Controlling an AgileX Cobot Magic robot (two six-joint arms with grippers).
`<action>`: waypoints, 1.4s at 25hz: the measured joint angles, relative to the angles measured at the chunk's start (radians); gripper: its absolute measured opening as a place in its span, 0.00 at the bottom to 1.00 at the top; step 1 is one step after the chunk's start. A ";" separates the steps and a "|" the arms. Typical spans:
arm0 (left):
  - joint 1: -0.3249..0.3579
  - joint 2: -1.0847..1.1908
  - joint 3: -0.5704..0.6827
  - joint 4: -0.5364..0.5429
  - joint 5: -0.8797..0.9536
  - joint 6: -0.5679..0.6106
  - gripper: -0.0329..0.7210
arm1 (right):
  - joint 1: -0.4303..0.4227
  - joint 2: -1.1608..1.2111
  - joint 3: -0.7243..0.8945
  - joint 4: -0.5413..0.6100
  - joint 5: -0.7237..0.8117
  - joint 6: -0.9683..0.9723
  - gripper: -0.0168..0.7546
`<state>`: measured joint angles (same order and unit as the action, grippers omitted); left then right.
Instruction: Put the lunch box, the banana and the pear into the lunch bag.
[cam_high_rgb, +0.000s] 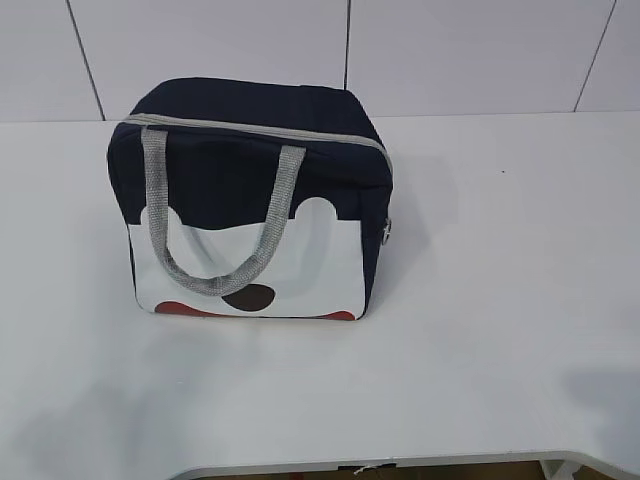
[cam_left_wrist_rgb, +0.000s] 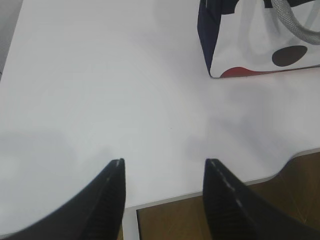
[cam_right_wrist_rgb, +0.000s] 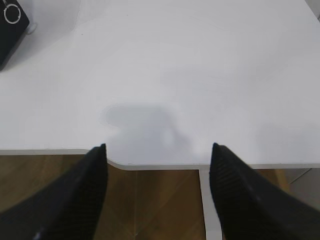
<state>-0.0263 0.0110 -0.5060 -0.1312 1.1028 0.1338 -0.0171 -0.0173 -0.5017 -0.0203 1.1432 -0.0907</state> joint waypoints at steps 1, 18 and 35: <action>0.000 0.000 0.000 0.000 0.000 0.000 0.52 | 0.000 0.000 0.000 0.000 0.000 0.000 0.70; 0.000 0.000 0.000 0.000 0.000 0.000 0.52 | 0.000 0.000 0.000 0.000 0.000 0.000 0.70; 0.000 0.000 0.000 0.000 0.000 0.000 0.52 | 0.000 0.000 0.000 0.000 -0.002 0.000 0.70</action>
<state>-0.0263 0.0110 -0.5060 -0.1312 1.1028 0.1338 -0.0171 -0.0173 -0.5017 -0.0203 1.1415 -0.0907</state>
